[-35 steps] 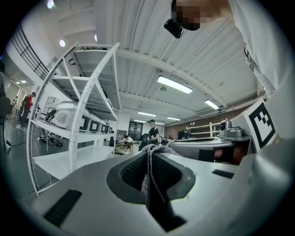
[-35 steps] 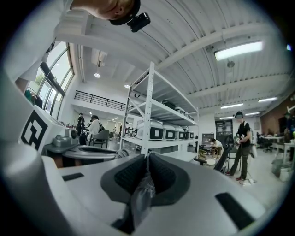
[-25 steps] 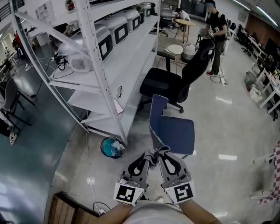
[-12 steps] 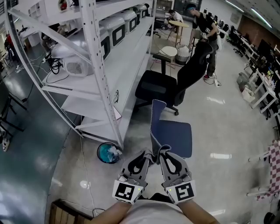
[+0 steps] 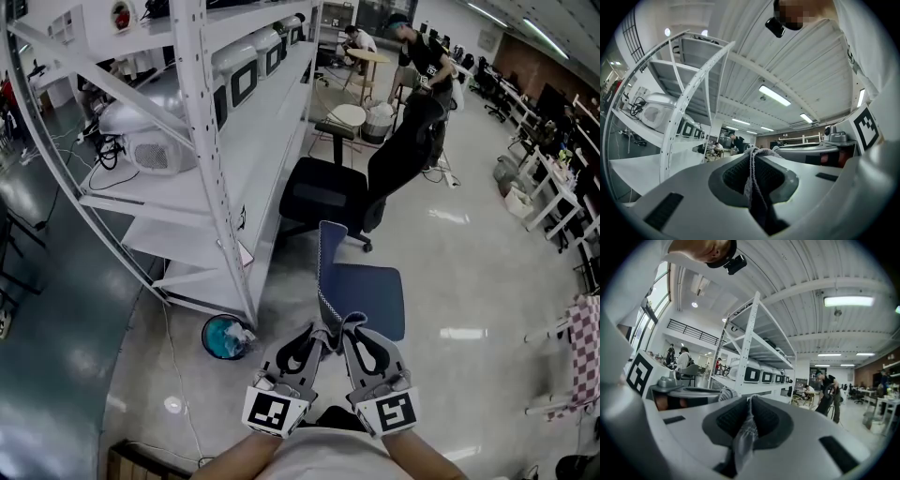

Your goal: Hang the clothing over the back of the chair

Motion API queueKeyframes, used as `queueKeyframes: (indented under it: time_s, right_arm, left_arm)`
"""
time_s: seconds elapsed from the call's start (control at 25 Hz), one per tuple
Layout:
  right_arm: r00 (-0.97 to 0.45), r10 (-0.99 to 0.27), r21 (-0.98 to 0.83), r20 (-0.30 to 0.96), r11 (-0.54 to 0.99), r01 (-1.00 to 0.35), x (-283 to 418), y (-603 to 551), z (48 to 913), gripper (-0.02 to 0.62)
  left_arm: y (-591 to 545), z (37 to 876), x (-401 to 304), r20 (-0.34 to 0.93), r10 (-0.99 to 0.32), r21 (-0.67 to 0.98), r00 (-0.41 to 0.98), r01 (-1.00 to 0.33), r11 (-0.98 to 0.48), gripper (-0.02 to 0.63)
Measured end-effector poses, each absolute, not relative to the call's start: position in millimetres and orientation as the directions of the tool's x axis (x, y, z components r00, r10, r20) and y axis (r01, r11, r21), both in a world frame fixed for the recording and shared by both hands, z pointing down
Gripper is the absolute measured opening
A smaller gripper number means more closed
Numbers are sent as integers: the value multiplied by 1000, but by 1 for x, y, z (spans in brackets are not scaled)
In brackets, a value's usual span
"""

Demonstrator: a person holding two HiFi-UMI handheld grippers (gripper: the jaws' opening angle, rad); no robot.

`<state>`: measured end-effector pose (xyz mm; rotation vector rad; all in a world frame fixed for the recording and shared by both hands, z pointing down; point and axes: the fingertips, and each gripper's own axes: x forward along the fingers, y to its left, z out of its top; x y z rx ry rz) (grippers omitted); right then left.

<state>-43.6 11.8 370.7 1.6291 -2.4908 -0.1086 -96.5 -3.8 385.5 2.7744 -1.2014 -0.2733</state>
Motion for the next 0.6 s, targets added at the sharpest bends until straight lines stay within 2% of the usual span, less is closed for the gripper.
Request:
queueKeyframes:
  time_s: [0.6]
  right_arm:
    - [-425,-899,147,105,437,-887,-39,-17,379,44]
  left_arm:
    - [-31,388,-95,-113,-747,151,655,-732,-665,37]
